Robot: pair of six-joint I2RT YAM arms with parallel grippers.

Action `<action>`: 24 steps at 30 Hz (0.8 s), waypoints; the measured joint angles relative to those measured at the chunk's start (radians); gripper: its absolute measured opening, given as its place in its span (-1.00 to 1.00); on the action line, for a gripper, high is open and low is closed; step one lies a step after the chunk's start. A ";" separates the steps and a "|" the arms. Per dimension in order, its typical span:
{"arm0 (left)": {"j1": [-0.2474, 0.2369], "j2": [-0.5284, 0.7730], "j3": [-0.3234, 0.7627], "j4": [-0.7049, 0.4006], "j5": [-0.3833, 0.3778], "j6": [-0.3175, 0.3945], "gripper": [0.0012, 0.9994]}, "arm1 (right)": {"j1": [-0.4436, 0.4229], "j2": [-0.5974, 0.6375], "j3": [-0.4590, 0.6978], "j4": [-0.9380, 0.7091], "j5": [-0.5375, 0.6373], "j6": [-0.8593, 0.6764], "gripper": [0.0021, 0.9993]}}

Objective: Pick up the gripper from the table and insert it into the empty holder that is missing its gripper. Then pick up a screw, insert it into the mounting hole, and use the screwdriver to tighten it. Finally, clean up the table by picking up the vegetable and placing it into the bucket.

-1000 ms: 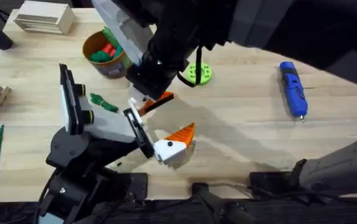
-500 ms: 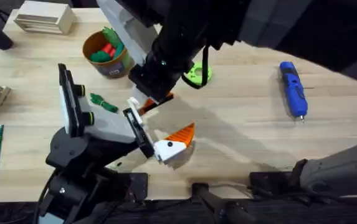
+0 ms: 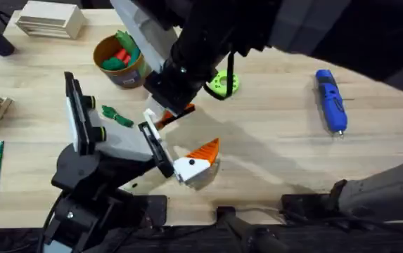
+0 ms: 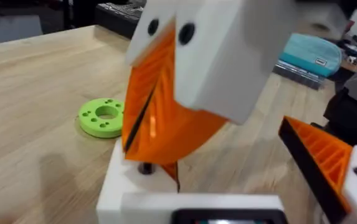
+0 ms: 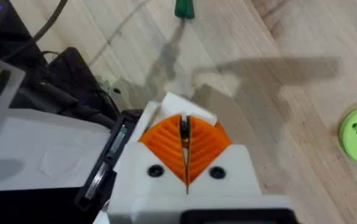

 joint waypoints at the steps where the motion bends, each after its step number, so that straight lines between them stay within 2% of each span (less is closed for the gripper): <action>1: 0.000 0.000 0.000 0.000 -0.002 0.001 0.97 | 0.000 0.000 0.000 0.004 0.000 0.001 -0.99; 19: 0.002 0.005 0.000 -0.001 -0.016 -0.022 0.98 | -0.003 0.021 -0.002 0.022 -0.007 0.004 -0.99; 24: 0.002 0.005 0.000 0.000 -0.015 -0.021 0.98 | -0.003 0.021 -0.002 0.022 -0.007 0.005 -0.89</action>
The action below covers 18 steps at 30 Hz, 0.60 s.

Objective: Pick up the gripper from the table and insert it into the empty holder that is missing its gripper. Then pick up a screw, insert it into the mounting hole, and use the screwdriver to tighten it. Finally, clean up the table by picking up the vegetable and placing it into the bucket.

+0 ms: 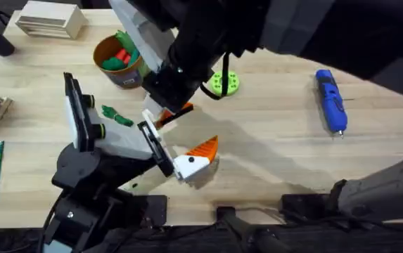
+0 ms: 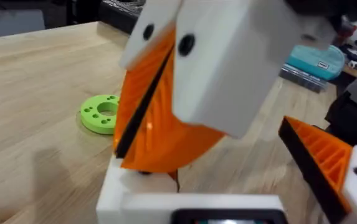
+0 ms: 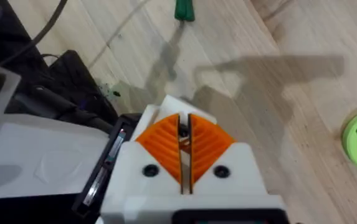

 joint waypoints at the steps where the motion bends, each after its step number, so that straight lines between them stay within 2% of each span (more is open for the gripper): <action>1: 0.000 0.000 0.000 0.000 0.001 0.000 0.98 | 0.000 0.000 0.000 0.000 0.000 0.001 -0.83; 4: 0.000 0.000 0.000 0.000 0.002 0.001 0.98 | 0.000 0.000 0.000 0.001 0.000 0.003 -0.63; 12: 0.000 0.000 0.000 0.000 0.003 0.001 0.97 | 0.000 0.000 0.000 0.003 0.009 0.004 -0.29; 13: 0.000 0.000 0.000 0.000 0.000 0.003 0.97 | -0.005 -0.002 0.000 -0.002 0.048 0.006 0.46; 14: 0.000 -0.001 0.000 0.000 0.000 0.005 0.97 | -0.012 -0.005 0.000 -0.003 0.057 0.006 0.71; 15: 0.001 -0.001 0.000 0.001 0.000 0.008 0.98 | -0.021 -0.008 0.000 -0.006 0.061 0.004 0.80; 18: 0.001 -0.001 0.000 0.001 0.000 0.016 0.98 | -0.051 -0.055 -0.005 -0.016 0.067 0.020 0.84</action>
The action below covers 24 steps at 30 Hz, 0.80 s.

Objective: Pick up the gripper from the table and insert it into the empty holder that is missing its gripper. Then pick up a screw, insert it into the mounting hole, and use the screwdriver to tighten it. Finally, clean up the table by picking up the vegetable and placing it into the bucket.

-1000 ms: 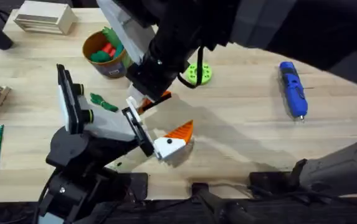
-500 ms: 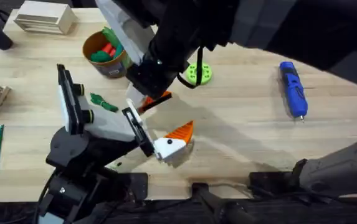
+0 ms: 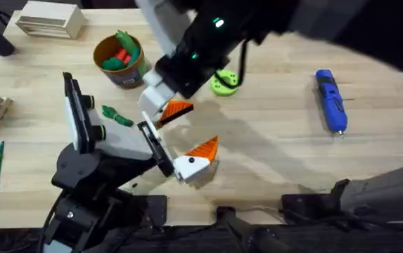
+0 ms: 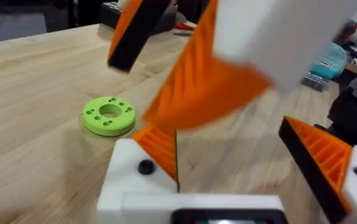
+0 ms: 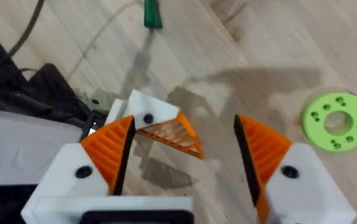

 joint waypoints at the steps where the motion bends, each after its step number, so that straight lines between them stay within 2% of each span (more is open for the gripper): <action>1: 0.000 0.000 0.000 0.000 0.000 0.002 0.97 | -0.008 -0.015 0.000 -0.005 0.000 0.004 0.83; 11: 0.000 0.000 0.000 0.000 0.000 0.007 0.98 | -0.128 -0.122 -0.020 -0.097 0.001 0.035 0.84; 17: 0.000 0.000 0.000 0.000 0.000 0.007 0.98 | -0.159 -0.253 -0.239 -0.034 -0.006 0.088 0.84; 21: 0.000 0.000 0.000 0.000 0.000 0.007 0.98 | -0.201 -0.387 -0.401 0.015 -0.053 0.119 0.84; 24: 0.000 0.000 0.000 0.000 0.000 0.007 0.98 | -0.232 -0.507 -0.474 0.016 -0.097 0.132 0.84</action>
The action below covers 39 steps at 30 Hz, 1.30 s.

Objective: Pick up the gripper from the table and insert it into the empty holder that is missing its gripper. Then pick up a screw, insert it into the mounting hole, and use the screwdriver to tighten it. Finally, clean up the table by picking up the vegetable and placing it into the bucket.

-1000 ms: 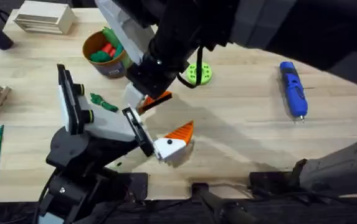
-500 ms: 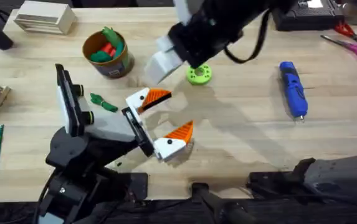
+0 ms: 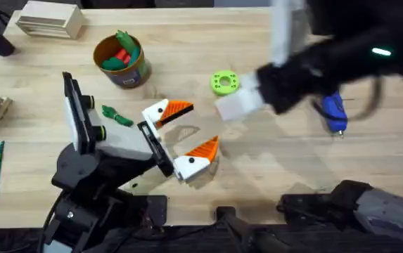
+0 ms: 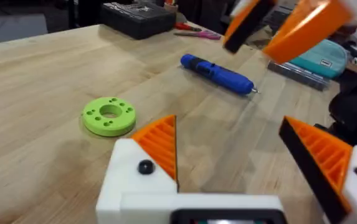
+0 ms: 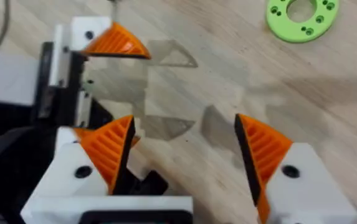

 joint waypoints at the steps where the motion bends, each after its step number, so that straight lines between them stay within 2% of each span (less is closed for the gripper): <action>1: 0.000 0.000 0.000 0.000 0.000 0.000 0.98 | -0.009 -0.048 -0.020 0.000 -0.019 0.003 0.84; 2: 0.000 0.000 0.000 0.000 0.000 0.000 0.98 | -0.015 -0.084 -0.034 -0.001 -0.034 0.005 0.84; 4: 0.000 0.000 0.000 0.000 0.000 0.001 0.79 | -0.027 -0.166 -0.058 -0.009 -0.067 0.007 0.84; 5: 0.000 0.000 0.000 0.000 -0.002 0.006 0.31 | -0.045 -0.251 -0.083 -0.035 -0.096 0.017 0.85; 7: 0.000 0.000 0.000 0.000 -0.006 0.003 -0.11 | -0.063 -0.287 -0.093 -0.047 -0.107 0.031 0.85; 9: 0.000 0.000 0.000 0.000 -0.013 0.005 -0.70 | -0.082 -0.307 -0.095 -0.051 -0.113 0.042 0.85; 10: 0.000 0.000 0.000 0.001 -0.018 0.005 -0.92 | -0.090 -0.313 -0.095 -0.052 -0.114 0.049 0.85; 11: 0.000 0.000 0.000 0.001 -0.024 0.007 -0.97 | -0.097 -0.316 -0.095 -0.055 -0.115 0.054 0.85; 18: 0.000 0.000 0.000 0.002 -0.059 0.008 -0.99 | -0.147 -0.317 -0.099 -0.076 -0.105 0.097 0.85; 23: 0.000 0.000 0.000 0.002 -0.083 0.008 -0.99 | -0.242 -0.316 -0.100 -0.113 0.000 0.128 0.85; 29: 0.000 0.000 0.000 0.003 -0.092 0.009 -0.99 | -0.436 -0.282 -0.100 -0.123 0.086 0.070 0.85; 35: 0.000 0.000 0.000 0.003 -0.099 0.031 -0.99 | -0.654 -0.150 -0.100 -0.086 0.172 -0.073 0.86; 39: 0.000 0.000 0.000 0.003 -0.099 0.036 -0.99 | -0.768 -0.054 -0.100 -0.027 0.219 -0.198 0.86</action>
